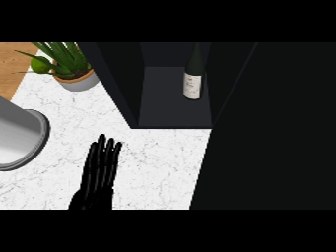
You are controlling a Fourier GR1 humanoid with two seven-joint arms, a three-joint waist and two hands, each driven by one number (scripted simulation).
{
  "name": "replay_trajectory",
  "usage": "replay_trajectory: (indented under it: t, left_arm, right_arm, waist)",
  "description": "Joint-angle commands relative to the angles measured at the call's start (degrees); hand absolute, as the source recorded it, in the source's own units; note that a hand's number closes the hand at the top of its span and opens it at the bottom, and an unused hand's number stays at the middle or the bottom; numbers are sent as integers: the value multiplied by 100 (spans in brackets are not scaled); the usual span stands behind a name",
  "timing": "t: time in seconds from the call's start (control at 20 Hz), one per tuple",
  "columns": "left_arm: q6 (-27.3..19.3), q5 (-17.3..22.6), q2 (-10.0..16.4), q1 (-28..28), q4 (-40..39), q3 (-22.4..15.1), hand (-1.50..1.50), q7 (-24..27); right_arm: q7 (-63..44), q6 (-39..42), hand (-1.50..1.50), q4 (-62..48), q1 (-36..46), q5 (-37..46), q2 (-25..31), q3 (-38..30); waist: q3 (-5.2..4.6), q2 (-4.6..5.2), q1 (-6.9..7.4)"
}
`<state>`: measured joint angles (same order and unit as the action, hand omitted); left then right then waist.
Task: Pick up the wine, place it into the cabinet and close the cabinet
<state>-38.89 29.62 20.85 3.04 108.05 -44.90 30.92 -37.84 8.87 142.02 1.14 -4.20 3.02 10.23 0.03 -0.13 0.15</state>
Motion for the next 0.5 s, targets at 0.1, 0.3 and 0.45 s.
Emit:
replay_trajectory:
  t: [0.1,0.3,0.45]
  left_arm:
    - [536,-94,401,473,382,38,-150,38]
    - [975,429,943,553,599,873,-150,-145]
    - [829,252,1050,893,1038,769,-150,-54]
  right_arm:
    - [-164,289,150,648,-394,-418,147,150]
    - [-451,106,150,481,-354,-345,-185,901]
    - [-510,208,150,505,-807,-969,-159,790]
  waist:
    - [-3,3,-22]
    - [-8,5,-8]
    - [1,-1,-5]
